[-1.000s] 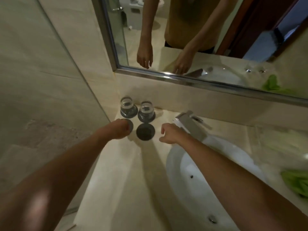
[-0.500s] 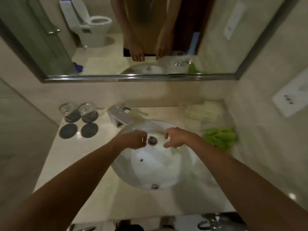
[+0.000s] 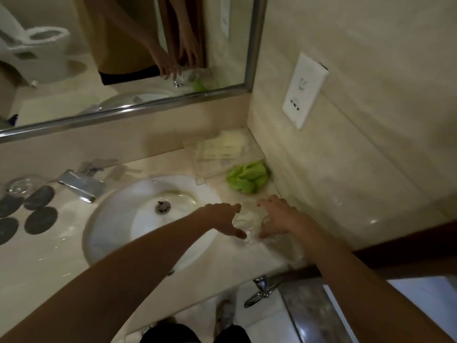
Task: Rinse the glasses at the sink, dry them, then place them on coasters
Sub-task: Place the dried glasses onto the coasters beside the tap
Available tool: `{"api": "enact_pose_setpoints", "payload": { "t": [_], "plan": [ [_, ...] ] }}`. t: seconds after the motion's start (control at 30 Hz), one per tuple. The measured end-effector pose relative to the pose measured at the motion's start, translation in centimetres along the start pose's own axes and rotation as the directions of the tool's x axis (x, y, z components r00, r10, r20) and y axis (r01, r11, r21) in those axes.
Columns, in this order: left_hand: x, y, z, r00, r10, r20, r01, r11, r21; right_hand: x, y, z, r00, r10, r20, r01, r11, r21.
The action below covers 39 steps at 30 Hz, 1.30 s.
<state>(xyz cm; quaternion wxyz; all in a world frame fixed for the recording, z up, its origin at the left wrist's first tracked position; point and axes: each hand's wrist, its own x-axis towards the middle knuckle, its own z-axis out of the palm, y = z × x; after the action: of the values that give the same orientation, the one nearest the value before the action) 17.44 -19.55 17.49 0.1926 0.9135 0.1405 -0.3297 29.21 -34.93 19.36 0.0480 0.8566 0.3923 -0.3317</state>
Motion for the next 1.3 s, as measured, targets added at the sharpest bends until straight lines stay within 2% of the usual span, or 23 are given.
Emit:
{"api": "enact_pose_setpoints", "payload": {
  "t": [0.2,0.3,0.43,0.57,0.73,0.8,0.87,0.93,1.07,1.23,1.3],
  "plan": [
    [1.6,2.9,3.1,1.000,-0.010,-0.008,0.011,0.981,0.193,0.0,1.3,3.3,0.999,0.026,0.035,-0.026,1.000,0.004],
    [1.8,3.2,4.5,0.996,-0.005,-0.085,0.023,0.976,0.218,0.4,0.9,4.2,0.999,0.042,-0.001,-0.042,0.998,-0.052],
    [2.1,2.7,5.1,0.985,-0.041,-0.166,0.068,0.985,0.158,1.0,0.3,5.0,0.994,0.079,-0.079,-0.089,0.987,-0.134],
    [1.3,0.5,4.5,0.969,-0.132,-0.210,0.140,0.990,0.022,1.9,-1.1,4.3,0.995,0.097,-0.038,-0.101,0.985,-0.138],
    [-1.1,-5.0,3.3,0.922,-0.290,-0.256,0.276,0.957,-0.089,3.6,-6.5,2.2,0.999,0.013,-0.046,-0.022,0.979,-0.203],
    [-2.7,-7.7,2.8,0.891,-0.379,-0.250,0.335,0.920,-0.202,4.3,-9.8,1.4,0.997,-0.048,-0.064,0.034,0.978,-0.204],
    [-4.6,-11.1,2.7,0.857,-0.479,-0.191,0.377,0.835,-0.401,4.8,-13.6,0.7,0.991,-0.113,-0.071,0.094,0.969,-0.230],
    [-7.0,-14.8,3.1,0.834,-0.543,-0.094,0.388,0.699,-0.601,5.3,-17.8,0.2,0.983,-0.176,-0.052,0.157,0.953,-0.259],
    [-12.3,-23.3,5.5,0.827,-0.552,0.107,0.363,0.380,-0.851,5.8,-26.9,0.1,0.954,-0.299,0.001,0.284,0.907,-0.311],
    [-19.6,-33.6,9.7,0.801,-0.454,0.391,0.394,-0.094,-0.914,6.3,-38.7,1.5,0.899,-0.425,0.107,0.431,0.816,-0.386],
    [-22.7,-37.0,11.1,0.806,-0.393,0.443,0.364,-0.261,-0.894,6.7,-42.9,2.3,0.887,-0.442,0.135,0.460,0.818,-0.346]
  ]
}}
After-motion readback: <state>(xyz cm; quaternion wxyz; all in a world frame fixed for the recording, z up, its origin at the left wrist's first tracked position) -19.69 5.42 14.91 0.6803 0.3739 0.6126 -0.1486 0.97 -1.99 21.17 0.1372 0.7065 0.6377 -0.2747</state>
